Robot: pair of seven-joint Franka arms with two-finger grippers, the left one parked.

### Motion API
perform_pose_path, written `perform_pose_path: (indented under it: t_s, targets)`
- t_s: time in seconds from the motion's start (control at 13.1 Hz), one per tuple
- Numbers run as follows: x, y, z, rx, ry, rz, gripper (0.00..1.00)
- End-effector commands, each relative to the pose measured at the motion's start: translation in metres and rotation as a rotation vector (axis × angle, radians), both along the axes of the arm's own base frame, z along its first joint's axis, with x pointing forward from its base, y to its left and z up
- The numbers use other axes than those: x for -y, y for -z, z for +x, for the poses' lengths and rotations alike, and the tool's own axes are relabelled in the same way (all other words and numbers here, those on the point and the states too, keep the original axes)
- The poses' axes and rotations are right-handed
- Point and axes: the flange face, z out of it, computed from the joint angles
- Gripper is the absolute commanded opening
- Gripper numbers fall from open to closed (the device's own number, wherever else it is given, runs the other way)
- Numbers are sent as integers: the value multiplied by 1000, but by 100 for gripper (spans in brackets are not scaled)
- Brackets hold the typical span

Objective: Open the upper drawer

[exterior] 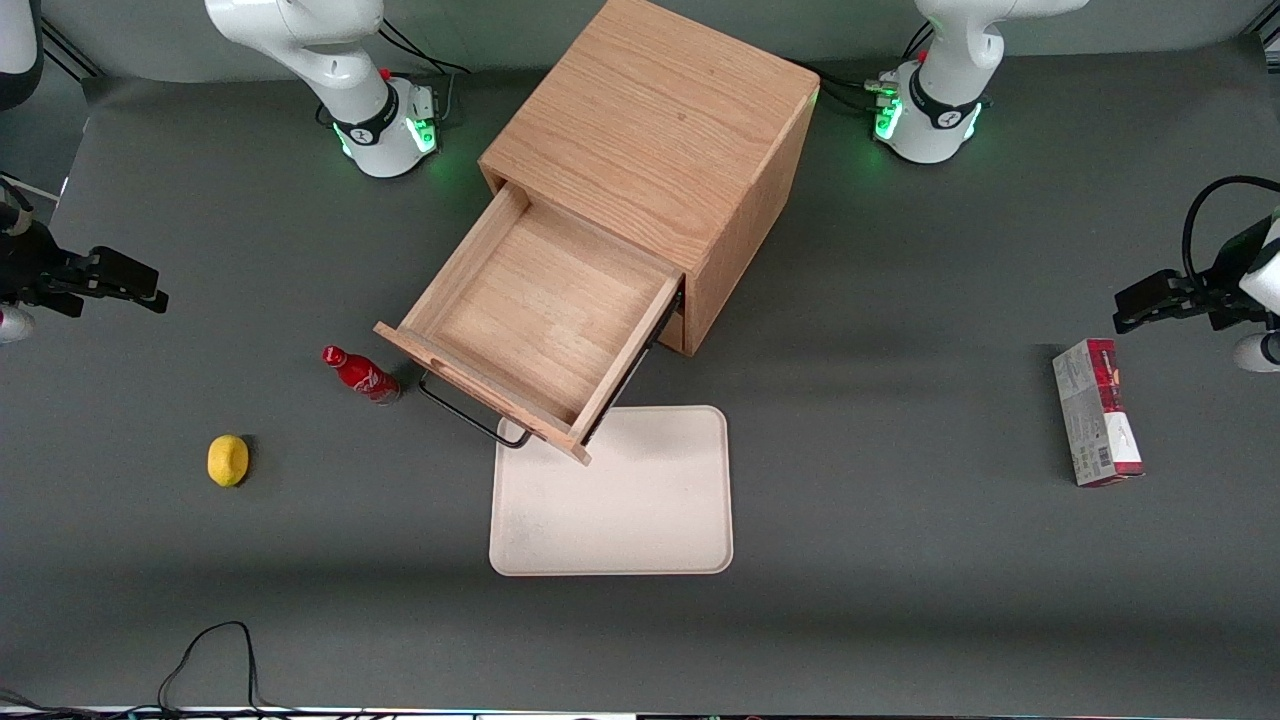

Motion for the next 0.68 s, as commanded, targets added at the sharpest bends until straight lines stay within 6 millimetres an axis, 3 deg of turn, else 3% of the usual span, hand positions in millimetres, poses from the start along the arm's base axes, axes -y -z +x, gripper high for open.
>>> perform_pose_path:
  t_s: [0.0, 0.61]
  targets:
    - [0, -2, -3, -6, 21, -24, 100]
    - [6, 2, -2, -14, 35, -24, 100]
